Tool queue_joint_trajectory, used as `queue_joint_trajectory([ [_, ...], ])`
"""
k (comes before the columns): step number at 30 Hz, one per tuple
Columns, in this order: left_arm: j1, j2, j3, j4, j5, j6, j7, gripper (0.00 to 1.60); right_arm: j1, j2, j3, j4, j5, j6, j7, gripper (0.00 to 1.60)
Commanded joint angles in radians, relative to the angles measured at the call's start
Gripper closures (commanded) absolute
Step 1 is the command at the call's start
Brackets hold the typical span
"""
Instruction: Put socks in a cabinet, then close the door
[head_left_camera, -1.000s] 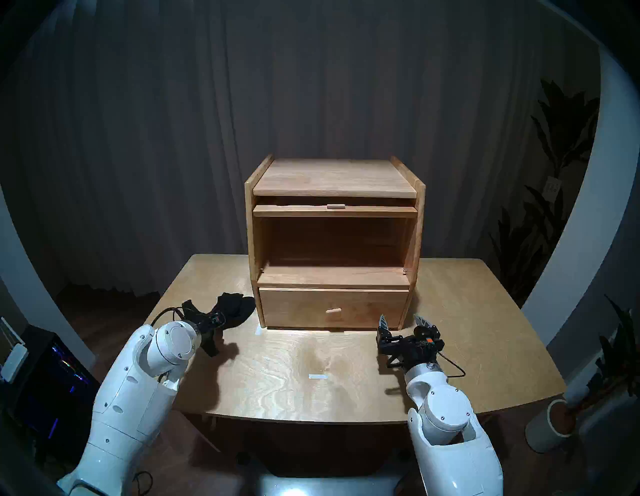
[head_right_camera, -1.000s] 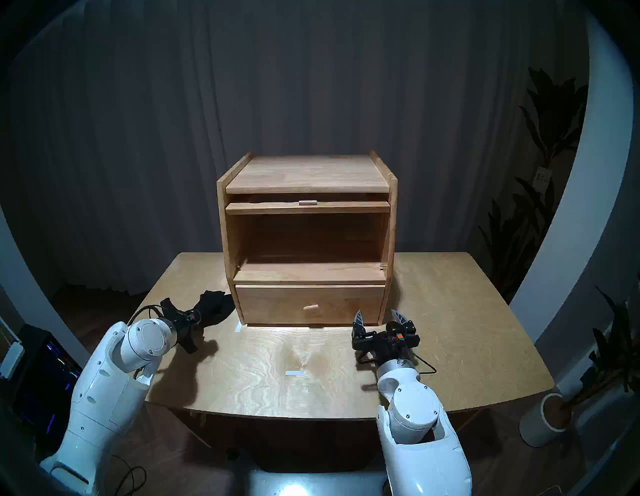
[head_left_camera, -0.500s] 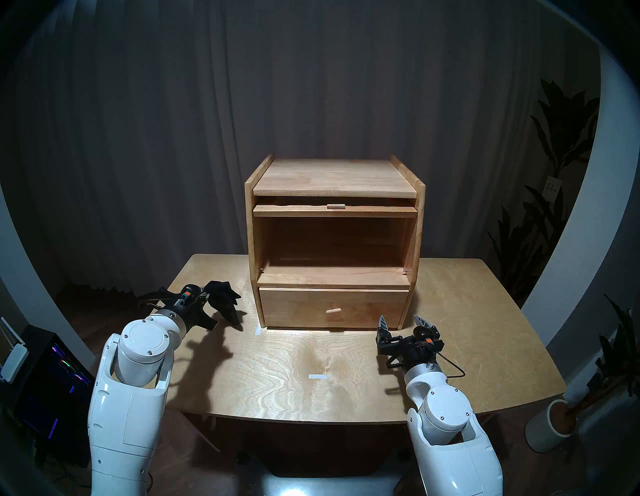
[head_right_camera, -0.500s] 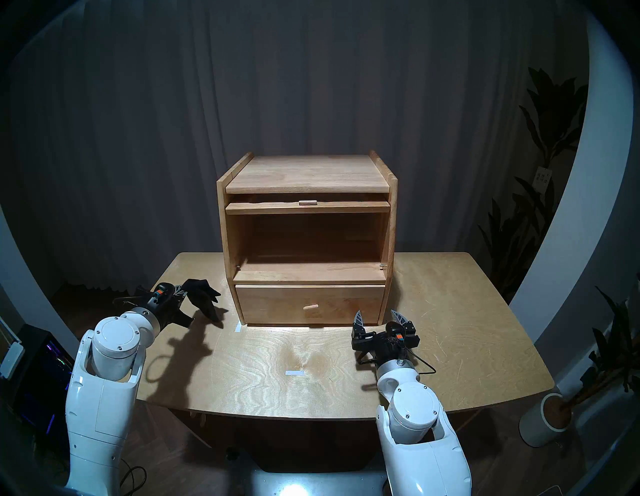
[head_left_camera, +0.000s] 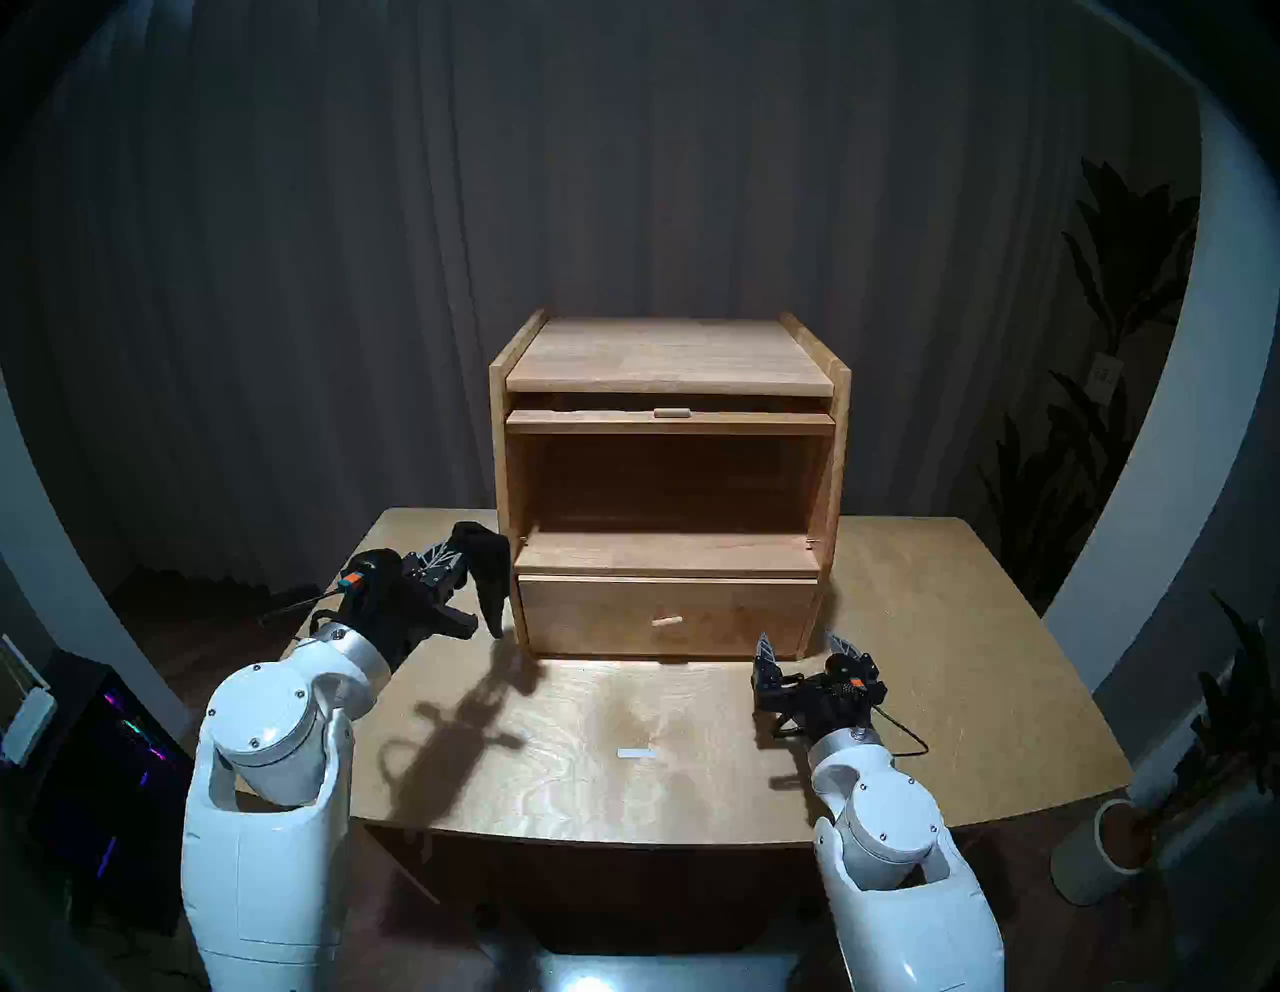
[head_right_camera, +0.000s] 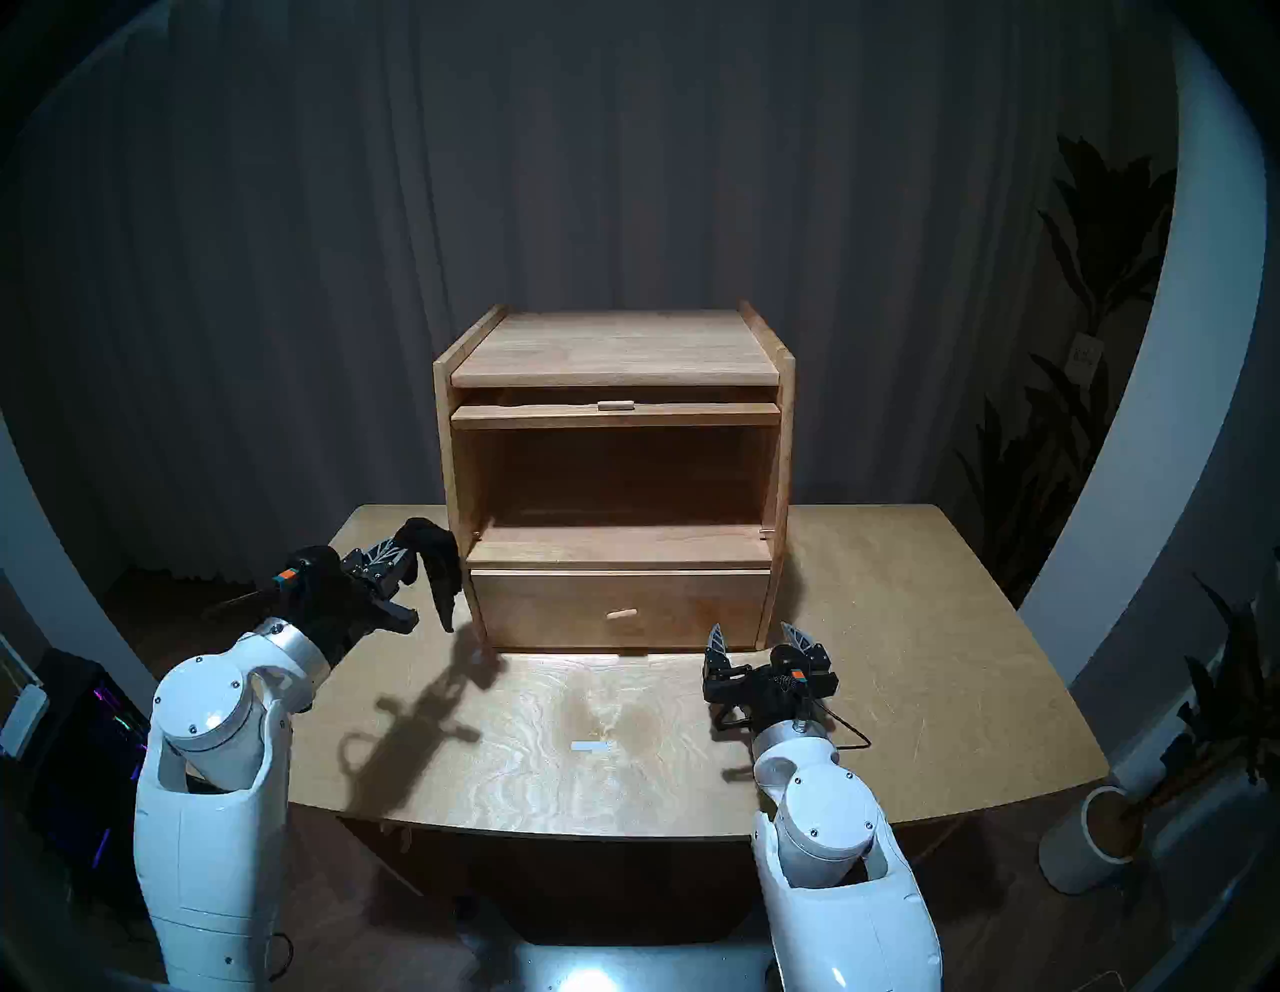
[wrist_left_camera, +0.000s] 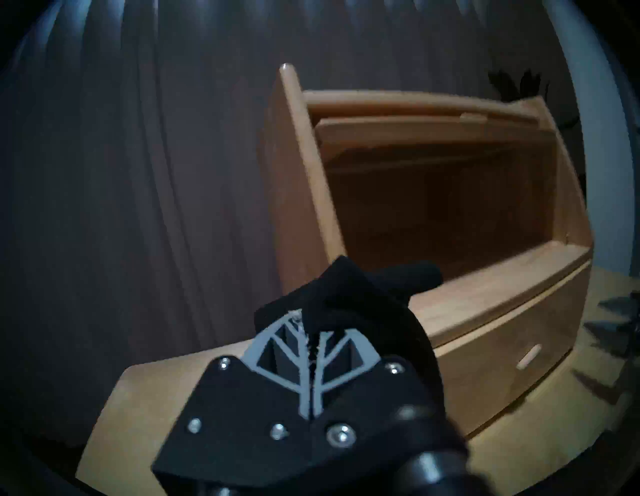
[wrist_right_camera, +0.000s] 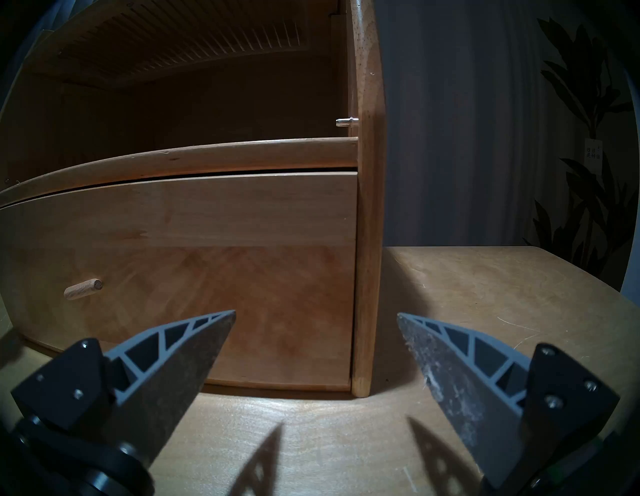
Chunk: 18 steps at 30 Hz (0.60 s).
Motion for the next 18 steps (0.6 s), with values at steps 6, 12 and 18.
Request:
queue_joint_trajectory([
  [6,0.123,-0.159,0.001,-0.138,-0.371,-0.032,-0.118,1.60,0.007,-0.001,0.002,-0.027,0.000,-0.008,-0.001,0.00],
  [12,0.054,-0.142,0.067,-0.119,-0.344,-0.017,0.016,1.60,0.004,-0.001,0.002,-0.032,0.001,-0.008,-0.001,0.00],
  [18,-0.024,-0.126,0.149,-0.064,-0.248,-0.014,0.144,1.60,0.008,0.000,0.001,-0.023,0.000,-0.006,-0.001,0.00],
])
